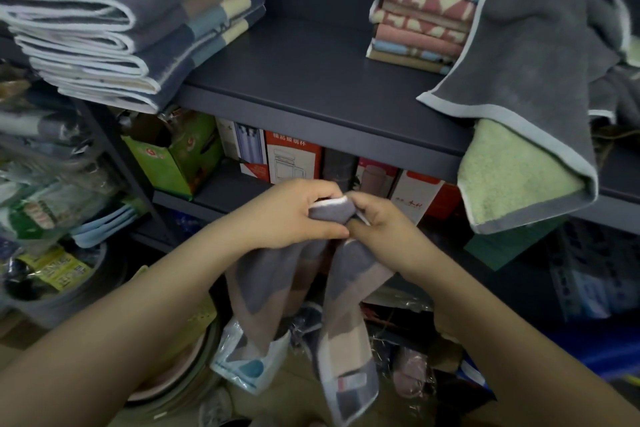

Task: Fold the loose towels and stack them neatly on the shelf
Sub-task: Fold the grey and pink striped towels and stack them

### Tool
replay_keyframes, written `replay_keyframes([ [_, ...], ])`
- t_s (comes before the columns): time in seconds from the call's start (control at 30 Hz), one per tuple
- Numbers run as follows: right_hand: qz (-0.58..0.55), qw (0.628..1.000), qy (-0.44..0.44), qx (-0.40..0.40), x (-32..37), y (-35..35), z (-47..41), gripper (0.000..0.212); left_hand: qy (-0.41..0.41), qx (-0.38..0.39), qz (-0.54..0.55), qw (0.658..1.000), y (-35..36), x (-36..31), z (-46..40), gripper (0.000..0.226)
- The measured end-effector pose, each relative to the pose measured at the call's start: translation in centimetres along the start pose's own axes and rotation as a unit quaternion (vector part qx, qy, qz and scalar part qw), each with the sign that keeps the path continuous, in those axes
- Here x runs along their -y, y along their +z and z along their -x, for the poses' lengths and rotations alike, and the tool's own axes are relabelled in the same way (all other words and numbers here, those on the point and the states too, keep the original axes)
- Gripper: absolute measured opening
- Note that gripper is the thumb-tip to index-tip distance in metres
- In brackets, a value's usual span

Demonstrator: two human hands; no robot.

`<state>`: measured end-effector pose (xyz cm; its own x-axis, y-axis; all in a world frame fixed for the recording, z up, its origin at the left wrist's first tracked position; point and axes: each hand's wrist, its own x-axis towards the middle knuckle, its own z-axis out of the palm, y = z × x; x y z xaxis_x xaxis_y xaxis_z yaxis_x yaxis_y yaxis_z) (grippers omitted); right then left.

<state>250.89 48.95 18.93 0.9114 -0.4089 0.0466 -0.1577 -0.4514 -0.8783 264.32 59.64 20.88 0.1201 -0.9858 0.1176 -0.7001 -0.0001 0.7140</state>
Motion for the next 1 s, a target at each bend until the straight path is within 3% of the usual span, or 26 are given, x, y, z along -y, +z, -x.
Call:
replay_keyframes([
  [0.1, -0.043, 0.995, 0.055, -0.070, -0.7, -0.4, 0.2, 0.017, -0.029, -0.022, -0.008, 0.999, -0.4, 1.1, 0.8, 0.017],
  [0.2, -0.207, 0.950, 0.169, -0.158, -1.4, -0.3, -0.2, 0.018, -0.100, -0.032, 0.014, 0.994, -0.7, 3.5, 1.9, 0.020],
  [0.33, -0.273, 0.921, 0.205, -0.187, -1.3, 0.3, -0.5, 0.025, -0.146, -0.099, 0.169, 0.970, -0.9, 4.8, 2.7, 0.019],
  [0.5, -0.246, 0.957, 0.102, -0.117, 0.4, 2.0, 0.5, 0.021, -0.121, -0.196, 0.213, 0.949, -0.4, 3.6, 1.6, 0.020],
  [0.63, -0.347, 0.937, 0.040, 0.029, 1.7, 2.2, 0.8, 0.011, -0.106, -0.186, 0.301, 0.929, -0.3, 1.9, 0.9, 0.009],
  [0.73, -0.271, 0.961, -0.001, 0.045, 1.7, 2.2, 1.0, 0.025, -0.105, -0.145, 0.439, 0.881, -0.4, 1.7, 1.3, 0.008],
  [0.83, -0.193, 0.978, 0.003, -0.083, 1.6, 2.6, 0.9, 0.022, -0.100, -0.122, 0.498, 0.853, 0.2, 1.8, 1.6, 0.016],
  [0.93, -0.136, 0.977, -0.004, -0.163, 1.2, 2.6, 0.6, 0.016, -0.125, -0.178, 0.495, 0.841, 1.3, 1.7, 1.3, 0.011],
  [1.0, 0.006, 0.977, -0.015, -0.214, 0.8, 2.6, 0.5, 0.010, -0.131, -0.219, 0.504, 0.825, 1.6, 1.9, 1.0, 0.008],
])
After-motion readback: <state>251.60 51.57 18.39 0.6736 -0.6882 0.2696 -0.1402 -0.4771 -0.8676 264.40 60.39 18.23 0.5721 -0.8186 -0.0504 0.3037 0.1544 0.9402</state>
